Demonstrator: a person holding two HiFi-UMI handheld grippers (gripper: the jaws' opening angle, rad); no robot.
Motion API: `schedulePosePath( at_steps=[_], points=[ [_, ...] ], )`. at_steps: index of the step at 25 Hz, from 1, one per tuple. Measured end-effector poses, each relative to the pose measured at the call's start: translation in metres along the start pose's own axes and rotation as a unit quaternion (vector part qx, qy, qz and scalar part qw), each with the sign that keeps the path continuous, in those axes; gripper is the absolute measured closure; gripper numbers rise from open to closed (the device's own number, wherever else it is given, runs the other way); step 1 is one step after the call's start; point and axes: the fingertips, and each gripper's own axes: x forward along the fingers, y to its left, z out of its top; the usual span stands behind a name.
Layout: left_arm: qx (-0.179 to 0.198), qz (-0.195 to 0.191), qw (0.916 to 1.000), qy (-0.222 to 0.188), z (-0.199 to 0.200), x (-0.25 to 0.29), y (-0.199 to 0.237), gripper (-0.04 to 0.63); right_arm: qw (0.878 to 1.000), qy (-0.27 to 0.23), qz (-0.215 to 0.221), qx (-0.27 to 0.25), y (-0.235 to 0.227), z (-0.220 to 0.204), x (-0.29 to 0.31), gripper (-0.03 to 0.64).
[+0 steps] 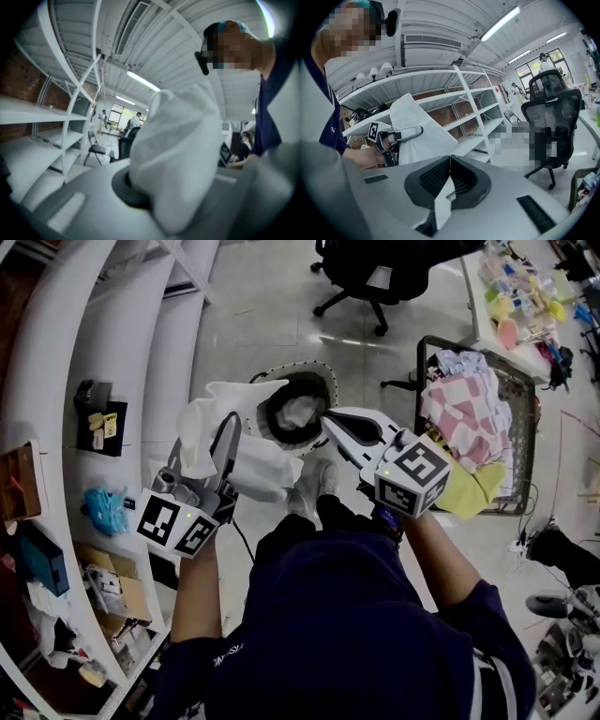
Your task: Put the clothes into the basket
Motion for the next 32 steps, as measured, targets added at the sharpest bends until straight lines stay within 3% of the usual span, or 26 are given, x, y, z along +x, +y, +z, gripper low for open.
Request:
schedulePosePath(
  at_steps=[5, 13, 32],
  points=[
    [0.001, 0.016, 0.9998, 0.008, -0.004, 0.018, 0.001, 0.594, 1.0, 0.004, 0.011, 0.002, -0.02, -0.001, -0.006, 0.611],
    [0.004, 0.004, 0.9999, 0.016, -0.006, 0.044, -0.001, 0.594, 1.0, 0.007, 0.008, 0.001, -0.038, -0.001, -0.004, 0.611],
    [0.014, -0.064, 0.9978, -0.002, 0.022, 0.078, 0.028, 0.594, 0.998, 0.004, -0.052, 0.022, -0.05, 0.002, 0.018, 0.611]
  ],
)
